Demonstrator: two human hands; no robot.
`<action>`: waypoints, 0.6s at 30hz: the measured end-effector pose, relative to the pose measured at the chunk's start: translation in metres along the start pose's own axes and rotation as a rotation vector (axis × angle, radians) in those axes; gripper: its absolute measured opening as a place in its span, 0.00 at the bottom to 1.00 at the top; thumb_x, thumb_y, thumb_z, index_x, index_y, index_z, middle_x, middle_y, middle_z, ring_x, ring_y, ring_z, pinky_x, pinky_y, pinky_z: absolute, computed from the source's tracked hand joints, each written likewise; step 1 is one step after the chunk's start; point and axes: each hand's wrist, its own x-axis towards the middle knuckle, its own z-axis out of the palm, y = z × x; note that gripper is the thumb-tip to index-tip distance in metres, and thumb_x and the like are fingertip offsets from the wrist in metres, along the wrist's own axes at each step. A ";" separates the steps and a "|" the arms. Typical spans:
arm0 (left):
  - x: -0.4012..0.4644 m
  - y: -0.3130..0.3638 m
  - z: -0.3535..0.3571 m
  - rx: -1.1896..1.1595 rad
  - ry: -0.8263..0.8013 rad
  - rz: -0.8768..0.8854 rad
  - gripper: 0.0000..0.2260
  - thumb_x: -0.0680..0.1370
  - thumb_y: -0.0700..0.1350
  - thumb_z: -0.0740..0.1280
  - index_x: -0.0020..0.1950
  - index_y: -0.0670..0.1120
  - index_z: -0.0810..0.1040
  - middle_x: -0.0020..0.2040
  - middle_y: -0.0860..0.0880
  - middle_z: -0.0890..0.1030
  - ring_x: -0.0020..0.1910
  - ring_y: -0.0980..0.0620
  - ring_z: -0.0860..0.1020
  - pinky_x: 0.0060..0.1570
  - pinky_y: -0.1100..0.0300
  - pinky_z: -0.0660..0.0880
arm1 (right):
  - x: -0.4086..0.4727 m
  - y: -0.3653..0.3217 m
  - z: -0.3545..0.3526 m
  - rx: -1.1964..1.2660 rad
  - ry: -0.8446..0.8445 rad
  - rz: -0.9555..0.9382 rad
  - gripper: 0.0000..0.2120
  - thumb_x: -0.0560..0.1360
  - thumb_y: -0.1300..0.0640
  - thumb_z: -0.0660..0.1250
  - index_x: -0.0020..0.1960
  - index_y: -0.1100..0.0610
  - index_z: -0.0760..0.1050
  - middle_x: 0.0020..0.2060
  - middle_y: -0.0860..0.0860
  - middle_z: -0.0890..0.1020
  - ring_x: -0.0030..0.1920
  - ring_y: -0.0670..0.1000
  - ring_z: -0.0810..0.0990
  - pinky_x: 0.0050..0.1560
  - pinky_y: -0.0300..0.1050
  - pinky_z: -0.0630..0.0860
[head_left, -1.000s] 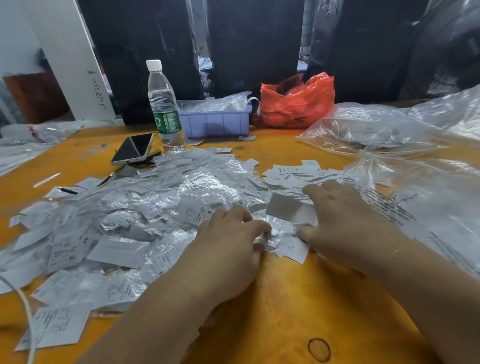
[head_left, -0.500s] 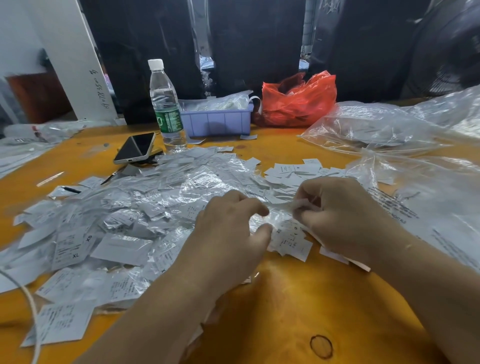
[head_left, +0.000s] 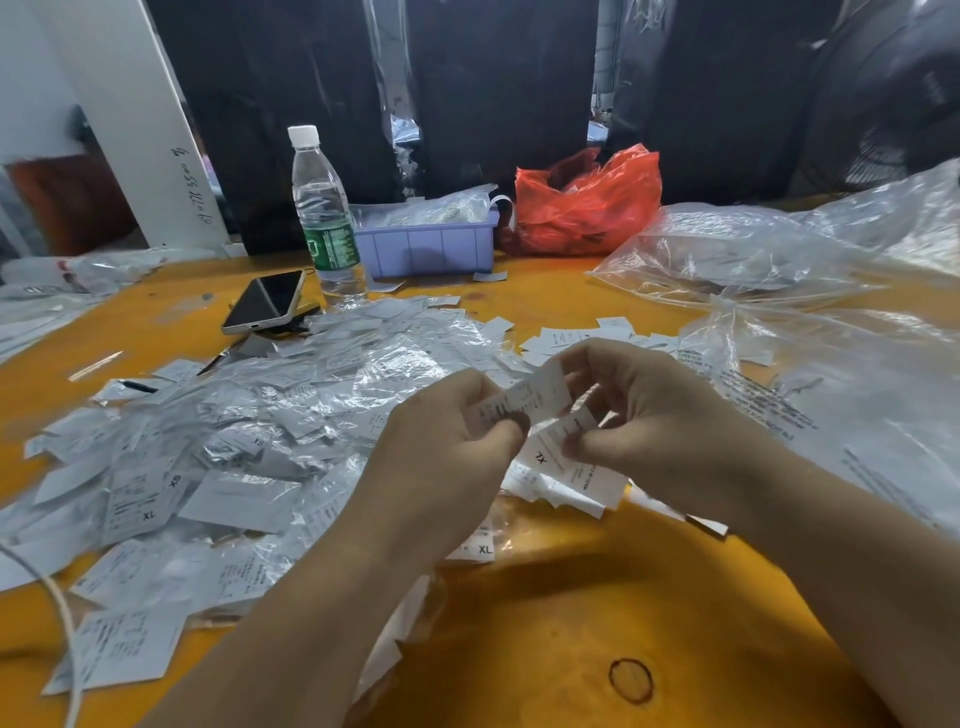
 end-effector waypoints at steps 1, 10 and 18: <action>0.000 0.001 -0.001 -0.017 -0.001 0.002 0.06 0.77 0.49 0.68 0.41 0.51 0.76 0.30 0.59 0.75 0.27 0.60 0.71 0.25 0.69 0.65 | 0.000 0.001 0.000 -0.065 0.027 -0.015 0.18 0.70 0.70 0.70 0.53 0.50 0.79 0.44 0.47 0.81 0.39 0.49 0.79 0.40 0.49 0.81; -0.002 0.005 0.000 0.007 0.061 0.026 0.05 0.73 0.45 0.71 0.40 0.54 0.78 0.35 0.57 0.78 0.31 0.60 0.74 0.24 0.69 0.68 | -0.002 -0.001 0.000 -0.385 0.202 -0.229 0.08 0.72 0.68 0.71 0.42 0.56 0.80 0.43 0.48 0.79 0.43 0.47 0.75 0.45 0.44 0.74; -0.005 0.007 -0.001 0.026 0.058 0.017 0.07 0.73 0.43 0.71 0.39 0.54 0.79 0.37 0.64 0.79 0.28 0.61 0.74 0.24 0.69 0.67 | -0.018 -0.013 -0.010 -0.667 0.089 0.021 0.12 0.78 0.54 0.64 0.62 0.49 0.75 0.56 0.44 0.76 0.60 0.48 0.72 0.57 0.48 0.74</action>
